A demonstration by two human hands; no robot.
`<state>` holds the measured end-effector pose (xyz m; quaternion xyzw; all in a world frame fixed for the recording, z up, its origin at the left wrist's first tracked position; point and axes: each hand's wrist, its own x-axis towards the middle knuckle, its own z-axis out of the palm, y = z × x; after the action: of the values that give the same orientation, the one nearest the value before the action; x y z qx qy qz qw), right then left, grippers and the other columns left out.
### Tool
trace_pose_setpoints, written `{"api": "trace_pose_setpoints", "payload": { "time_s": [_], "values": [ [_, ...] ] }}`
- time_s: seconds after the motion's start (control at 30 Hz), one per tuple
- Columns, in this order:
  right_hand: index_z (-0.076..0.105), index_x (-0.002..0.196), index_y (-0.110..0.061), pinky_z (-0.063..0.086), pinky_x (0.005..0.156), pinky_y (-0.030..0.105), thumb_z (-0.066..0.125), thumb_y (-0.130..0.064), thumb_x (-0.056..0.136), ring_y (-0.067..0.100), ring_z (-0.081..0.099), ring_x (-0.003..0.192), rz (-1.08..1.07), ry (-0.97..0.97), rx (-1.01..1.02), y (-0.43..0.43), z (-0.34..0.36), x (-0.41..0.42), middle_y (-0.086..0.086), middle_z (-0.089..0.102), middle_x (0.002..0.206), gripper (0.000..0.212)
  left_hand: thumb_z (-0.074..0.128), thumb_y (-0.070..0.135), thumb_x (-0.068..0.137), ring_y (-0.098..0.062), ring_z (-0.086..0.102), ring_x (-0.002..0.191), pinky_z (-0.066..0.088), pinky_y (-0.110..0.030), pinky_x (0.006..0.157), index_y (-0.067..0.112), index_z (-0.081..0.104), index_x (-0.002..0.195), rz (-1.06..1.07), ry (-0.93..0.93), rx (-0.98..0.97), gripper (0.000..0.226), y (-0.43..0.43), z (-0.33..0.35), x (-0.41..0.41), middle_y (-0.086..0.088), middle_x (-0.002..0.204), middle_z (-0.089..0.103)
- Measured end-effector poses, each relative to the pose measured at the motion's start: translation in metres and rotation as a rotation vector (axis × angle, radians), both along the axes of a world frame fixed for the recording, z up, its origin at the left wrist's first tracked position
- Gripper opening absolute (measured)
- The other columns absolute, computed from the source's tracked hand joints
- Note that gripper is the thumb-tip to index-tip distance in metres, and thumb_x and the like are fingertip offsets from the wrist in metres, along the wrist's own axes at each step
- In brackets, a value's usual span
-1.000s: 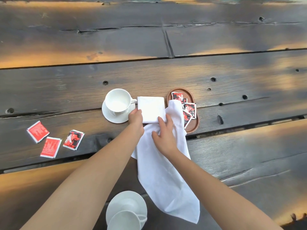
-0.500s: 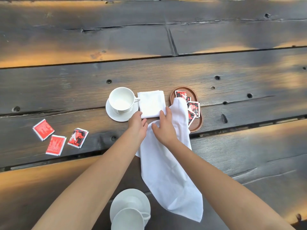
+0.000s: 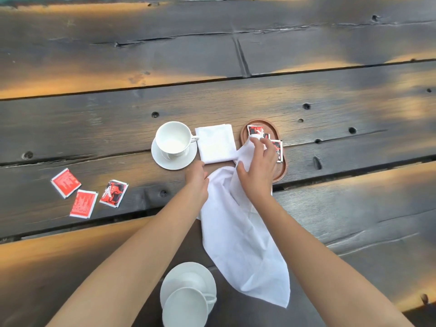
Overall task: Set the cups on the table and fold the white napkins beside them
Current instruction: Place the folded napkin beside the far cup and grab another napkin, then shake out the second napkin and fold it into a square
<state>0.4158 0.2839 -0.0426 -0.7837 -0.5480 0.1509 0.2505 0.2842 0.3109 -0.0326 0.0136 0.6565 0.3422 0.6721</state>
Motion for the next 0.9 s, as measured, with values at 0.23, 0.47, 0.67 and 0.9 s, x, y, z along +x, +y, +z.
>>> {"api": "trace_pose_setpoints", "payload": {
  "time_s": [0.23, 0.47, 0.67, 0.9],
  "values": [
    [0.051, 0.116, -0.021, 0.039, 0.087, 0.041, 0.061, -0.017, 0.081, 0.031, 0.049, 0.108, -0.017, -0.09, -0.248, 0.007, 0.005, 0.03, 0.004, 0.058, 0.105, 0.036, 0.053, 0.019, 0.09, -0.015, 0.048, 0.099, 0.042, -0.03, 0.087, 0.014, 0.047, 0.122, -0.692, 0.307, 0.144, 0.033, -0.028, -0.002, -0.006, 0.0, 0.108, 0.047],
    [0.043, 0.06, -0.01, 0.026, 0.054, 0.031, 0.055, -0.023, 0.072, 0.017, 0.034, 0.057, 0.019, 0.244, -0.116, 0.001, 0.054, 0.05, 0.0, 0.037, 0.058, 0.022, 0.056, 0.021, 0.088, -0.021, 0.05, 0.076, 0.039, -0.031, 0.07, 0.012, 0.055, 0.093, -1.169, 0.505, 0.305, 0.011, -0.041, 0.025, -0.013, -0.006, 0.085, 0.052],
    [0.038, 0.059, -0.01, 0.022, 0.058, 0.031, 0.047, -0.025, 0.072, 0.015, 0.03, 0.06, 0.02, 0.517, -0.003, -0.031, 0.132, 0.058, 0.001, 0.032, 0.061, 0.022, 0.048, 0.031, 0.092, -0.02, 0.05, 0.076, 0.038, -0.028, 0.063, 0.011, 0.062, 0.097, -1.537, 0.408, 0.261, 0.025, -0.065, 0.065, -0.019, -0.004, 0.091, 0.057],
    [0.054, 0.082, 0.001, 0.038, 0.061, 0.028, 0.047, -0.02, 0.068, 0.015, 0.05, 0.062, 0.268, 0.564, -0.109, -0.086, 0.231, 0.06, 0.001, 0.053, 0.07, 0.027, 0.059, 0.034, 0.087, -0.026, 0.041, 0.129, 0.037, -0.035, 0.102, 0.01, 0.032, 0.14, -1.528, 0.8, 0.734, 0.064, -0.07, 0.139, -0.034, -0.01, 0.146, 0.038]
  ]
}}
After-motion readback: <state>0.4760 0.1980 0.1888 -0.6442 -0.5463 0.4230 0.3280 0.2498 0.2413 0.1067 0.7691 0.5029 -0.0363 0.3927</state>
